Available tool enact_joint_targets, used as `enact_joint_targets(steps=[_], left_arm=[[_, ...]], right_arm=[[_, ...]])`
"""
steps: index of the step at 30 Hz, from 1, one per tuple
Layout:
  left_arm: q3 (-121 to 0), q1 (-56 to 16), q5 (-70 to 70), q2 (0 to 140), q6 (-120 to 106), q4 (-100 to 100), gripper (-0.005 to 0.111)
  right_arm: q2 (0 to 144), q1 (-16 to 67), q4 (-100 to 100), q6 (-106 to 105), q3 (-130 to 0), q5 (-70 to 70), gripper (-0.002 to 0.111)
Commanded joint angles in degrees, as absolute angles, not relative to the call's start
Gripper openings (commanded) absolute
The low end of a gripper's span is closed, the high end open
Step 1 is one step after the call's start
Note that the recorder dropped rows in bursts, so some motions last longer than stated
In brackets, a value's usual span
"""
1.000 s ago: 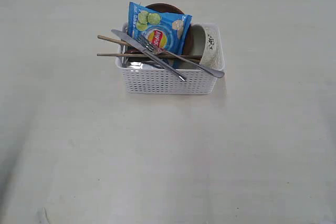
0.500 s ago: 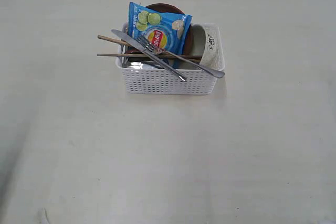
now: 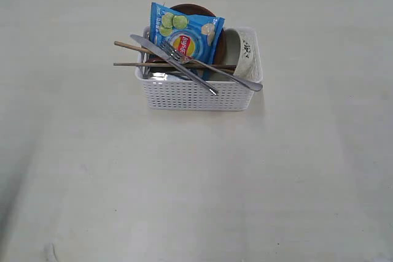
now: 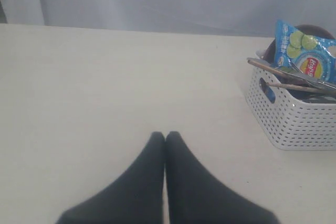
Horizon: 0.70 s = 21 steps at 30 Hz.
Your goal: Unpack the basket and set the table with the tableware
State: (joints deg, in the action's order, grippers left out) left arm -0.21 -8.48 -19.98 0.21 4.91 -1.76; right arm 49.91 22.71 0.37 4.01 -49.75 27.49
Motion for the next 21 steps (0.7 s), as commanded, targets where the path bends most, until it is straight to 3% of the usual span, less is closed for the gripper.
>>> enact_joint_targets(steps=[1,4,11,21], left_arm=[[0.0,-8.75,-19.85,0.0,4.73,-1.71,0.0],[0.0,-8.75,-19.85,0.0,4.73,-1.71,0.0],[0.0,-8.75,-19.85,0.0,4.73,-1.71,0.0],[0.0,-8.75,-19.85,0.0,4.73,-1.71,0.0]], right_arm=[[64.73,31.21,0.0,3.0,-58.68,48.61,0.002],[72.73,35.35,0.0,1.0,-62.71,56.11,0.002],[82.74,36.88,1.46,-1.59,-69.02,54.26,0.002],[106.01,36.88,8.6,-11.35,-96.28,69.5,0.002]])
